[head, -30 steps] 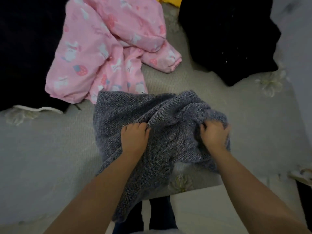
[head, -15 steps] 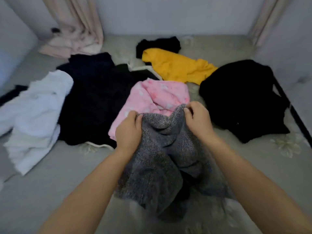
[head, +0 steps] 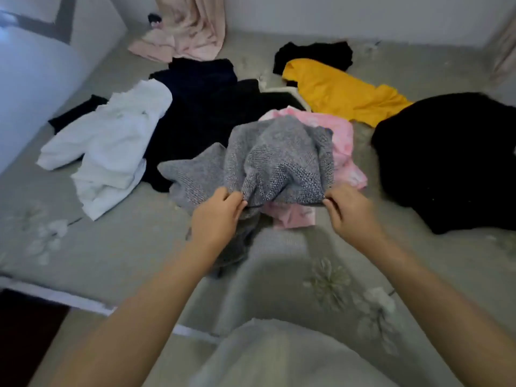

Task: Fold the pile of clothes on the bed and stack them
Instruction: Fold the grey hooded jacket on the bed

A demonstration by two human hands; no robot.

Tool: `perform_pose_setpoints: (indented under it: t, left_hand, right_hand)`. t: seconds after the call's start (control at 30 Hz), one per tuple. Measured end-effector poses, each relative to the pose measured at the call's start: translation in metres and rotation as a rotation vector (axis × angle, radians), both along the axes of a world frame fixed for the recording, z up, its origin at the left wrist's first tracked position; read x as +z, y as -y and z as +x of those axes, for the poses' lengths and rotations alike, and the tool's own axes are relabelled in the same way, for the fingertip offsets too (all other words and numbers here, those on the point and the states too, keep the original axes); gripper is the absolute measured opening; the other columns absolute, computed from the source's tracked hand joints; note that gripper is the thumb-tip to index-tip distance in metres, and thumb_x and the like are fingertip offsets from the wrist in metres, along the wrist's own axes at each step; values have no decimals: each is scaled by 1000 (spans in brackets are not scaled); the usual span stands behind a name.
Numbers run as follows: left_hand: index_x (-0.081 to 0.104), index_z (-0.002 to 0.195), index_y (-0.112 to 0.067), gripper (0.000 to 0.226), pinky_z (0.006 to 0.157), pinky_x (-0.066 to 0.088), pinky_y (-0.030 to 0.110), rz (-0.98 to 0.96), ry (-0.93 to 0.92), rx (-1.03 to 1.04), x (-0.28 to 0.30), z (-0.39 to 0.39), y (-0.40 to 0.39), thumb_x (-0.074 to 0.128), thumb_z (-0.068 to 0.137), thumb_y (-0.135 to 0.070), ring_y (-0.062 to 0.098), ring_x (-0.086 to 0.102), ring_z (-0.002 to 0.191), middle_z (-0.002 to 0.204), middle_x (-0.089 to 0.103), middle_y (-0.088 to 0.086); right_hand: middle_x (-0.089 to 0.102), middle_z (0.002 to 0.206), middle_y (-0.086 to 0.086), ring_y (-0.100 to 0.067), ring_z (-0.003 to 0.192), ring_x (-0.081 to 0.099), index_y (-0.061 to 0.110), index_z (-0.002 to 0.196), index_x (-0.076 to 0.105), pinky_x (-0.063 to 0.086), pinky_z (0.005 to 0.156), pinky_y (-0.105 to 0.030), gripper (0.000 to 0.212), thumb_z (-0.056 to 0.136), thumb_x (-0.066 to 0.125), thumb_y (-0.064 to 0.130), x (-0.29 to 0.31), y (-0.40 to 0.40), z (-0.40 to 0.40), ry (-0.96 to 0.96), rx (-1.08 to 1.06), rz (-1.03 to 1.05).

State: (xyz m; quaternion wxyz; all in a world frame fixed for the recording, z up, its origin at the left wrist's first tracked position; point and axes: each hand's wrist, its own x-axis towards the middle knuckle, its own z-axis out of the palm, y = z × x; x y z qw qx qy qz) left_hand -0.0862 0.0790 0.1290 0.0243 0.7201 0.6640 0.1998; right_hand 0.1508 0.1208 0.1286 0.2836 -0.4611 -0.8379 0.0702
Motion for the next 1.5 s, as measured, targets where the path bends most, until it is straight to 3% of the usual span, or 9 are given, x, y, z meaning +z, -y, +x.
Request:
perform_pose_setpoints:
  t: [0.17,0.3,0.57,0.83,1.0,1.17,1.27,1.37,1.5]
  left_hand:
    - [65,55,-5,16,26,30,19,-340,-173,-116,-86,24,62,81,53,-4,23,49,32,48,53,10]
    - [62,55,-1,30,30,38,24,-473,-111,-91,-123,32,67,90,45,-6,30,56,43,53,55,13]
    - [36,137,-13,47,102,33,35,-540,-184,154,-174,7,-2,42,95,-32,22,30,132,143,36,7]
    - [18,145,-17,56,113,23,41,-566,-247,86,-182,-17,-60,40,96,-34,21,10,142,153,17,2]
    - [18,145,-32,55,114,7,45,-565,-340,-99,-188,-5,-94,43,96,-27,26,-6,143,156,-2,3]
    - [49,124,-21,29,112,14,40,-729,-360,-390,-195,13,-75,40,97,-21,21,45,120,127,54,7]
    - [52,117,-15,26,76,39,29,-938,-245,-539,-191,13,-28,39,98,-26,24,55,90,106,63,9]
    - [55,116,-10,29,74,38,27,-1187,-91,-544,-186,-1,12,45,96,-29,22,56,100,112,62,10]
    - [53,122,-13,35,85,40,23,-1106,147,-383,-174,-24,38,54,91,-29,17,55,107,117,61,4]
  right_hand:
    - [51,50,-24,-34,39,52,-7,55,55,43,32,-36,6,56,57,-13,-106,67,30,270,-4,-321]
    - [57,61,-25,-36,53,58,-8,65,60,43,44,-37,8,66,68,-9,-144,67,26,291,-68,-494]
    - [26,148,-11,-29,133,28,17,145,18,29,106,-42,81,84,48,61,-204,-34,-40,478,-346,-748]
    - [60,102,-10,-22,102,53,7,99,67,36,84,-31,22,93,50,19,-217,-42,-60,332,-148,-593]
    - [52,46,-7,-17,43,55,4,49,64,45,50,-22,24,48,87,-1,-186,6,-12,169,10,-351]
    - [53,44,1,-8,42,53,9,45,61,36,57,-11,30,45,89,0,-178,53,33,185,78,-584]
    - [56,67,-3,-11,65,55,1,70,67,36,57,-19,16,81,68,12,-175,68,47,422,140,-961]
    - [62,106,-6,-18,98,55,9,113,63,41,84,-27,33,92,53,32,-178,59,47,517,119,-1208]
    - [32,147,-6,-23,135,27,19,143,30,24,110,-37,67,86,59,40,-184,5,0,412,73,-786]
